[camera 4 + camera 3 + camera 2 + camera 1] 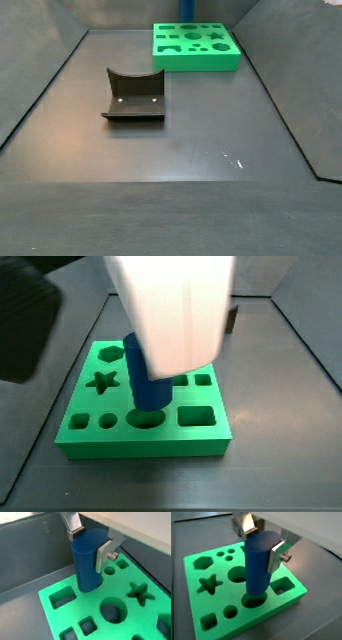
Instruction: Insert the oval object.
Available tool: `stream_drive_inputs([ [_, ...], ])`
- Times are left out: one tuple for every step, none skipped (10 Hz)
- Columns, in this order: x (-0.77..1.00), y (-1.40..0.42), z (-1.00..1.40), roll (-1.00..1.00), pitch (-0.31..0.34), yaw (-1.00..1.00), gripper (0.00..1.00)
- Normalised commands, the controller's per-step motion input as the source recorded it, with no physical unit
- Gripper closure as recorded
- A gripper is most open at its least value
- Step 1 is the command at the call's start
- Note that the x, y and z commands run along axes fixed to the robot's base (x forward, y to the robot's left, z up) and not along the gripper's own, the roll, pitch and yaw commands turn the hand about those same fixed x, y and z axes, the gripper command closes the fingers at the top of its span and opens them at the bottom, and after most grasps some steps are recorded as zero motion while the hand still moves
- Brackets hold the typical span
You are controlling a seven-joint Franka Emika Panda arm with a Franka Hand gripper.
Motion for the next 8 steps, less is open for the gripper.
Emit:
stream_drive_inputs([
  [0.00,-0.12,-0.16,0.00,0.000,-1.00,1.00],
  [0.00,-0.40,-0.20,0.00,-0.009,-0.80,1.00],
  [-0.07,-0.27,-0.22,0.00,-0.066,-0.59,1.00],
  [0.00,0.00,-0.05,0.12,-0.036,-0.47,1.00],
  [0.00,0.04,-0.24,0.07,0.000,0.00,1.00],
  [0.03,0.00,-0.37,0.02,0.000,-0.11,1.00],
  [0.00,-0.02,-0.37,0.01,0.000,-0.11,1.00],
  [0.10,-0.03,-0.37,0.00,0.000,-0.14,1.00],
])
